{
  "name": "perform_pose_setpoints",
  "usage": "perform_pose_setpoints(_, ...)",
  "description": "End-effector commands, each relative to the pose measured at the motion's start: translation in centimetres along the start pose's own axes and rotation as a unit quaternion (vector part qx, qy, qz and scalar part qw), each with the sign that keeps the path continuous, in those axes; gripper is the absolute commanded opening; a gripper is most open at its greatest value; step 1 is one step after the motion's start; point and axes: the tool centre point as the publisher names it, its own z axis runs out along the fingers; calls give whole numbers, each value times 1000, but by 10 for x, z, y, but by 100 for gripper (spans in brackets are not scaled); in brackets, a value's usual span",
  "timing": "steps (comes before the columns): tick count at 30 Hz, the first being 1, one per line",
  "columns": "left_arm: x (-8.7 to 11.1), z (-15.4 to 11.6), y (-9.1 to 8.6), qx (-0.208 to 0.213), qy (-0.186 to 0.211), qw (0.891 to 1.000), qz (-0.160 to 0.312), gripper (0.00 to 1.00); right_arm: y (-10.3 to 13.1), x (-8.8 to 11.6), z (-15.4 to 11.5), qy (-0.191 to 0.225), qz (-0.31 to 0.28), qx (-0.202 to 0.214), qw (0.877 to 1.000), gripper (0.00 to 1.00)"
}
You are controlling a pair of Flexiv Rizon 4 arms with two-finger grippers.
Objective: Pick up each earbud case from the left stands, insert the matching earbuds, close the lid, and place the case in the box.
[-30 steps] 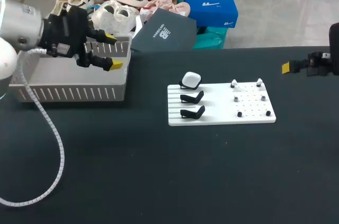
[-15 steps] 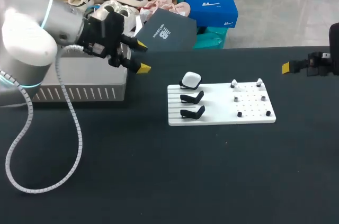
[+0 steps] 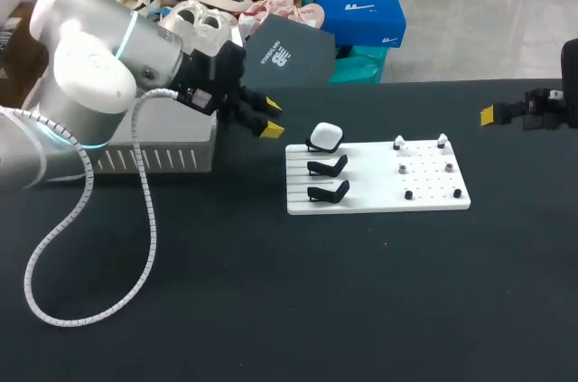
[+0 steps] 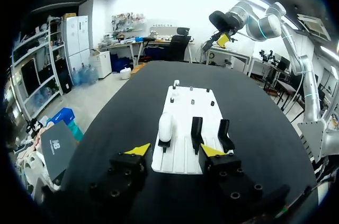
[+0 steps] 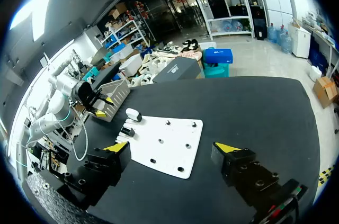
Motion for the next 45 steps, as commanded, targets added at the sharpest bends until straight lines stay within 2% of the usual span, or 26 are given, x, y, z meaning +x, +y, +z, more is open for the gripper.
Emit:
perform_pose_setpoints(1, 4, 11, 7, 14, -4, 1000, -5, 62, -1, 0, 0, 1, 0, -2, 1000, 100)
perform_pose_setpoints(5, 7, 23, 7, 12, -6, 1000, -11, 73, -1, 0, 0, 1, 0, -2, 1000, 100)
perform_pose_setpoints(25, 3, 54, 10, 29, -18, 999, -9, 64, -1, 0, 0, 1, 0, -2, 1000, 100)
perform_pose_setpoints(37, 3, 62, 11, 31, -20, 999, 0, 53, -1, 0, 0, 1, 0, -2, 1000, 100)
perform_pose_setpoints(45, 2, 67, 9, 25, -22, 999, 1, 51, -1, 0, 0, 1, 0, -2, 1000, 100)
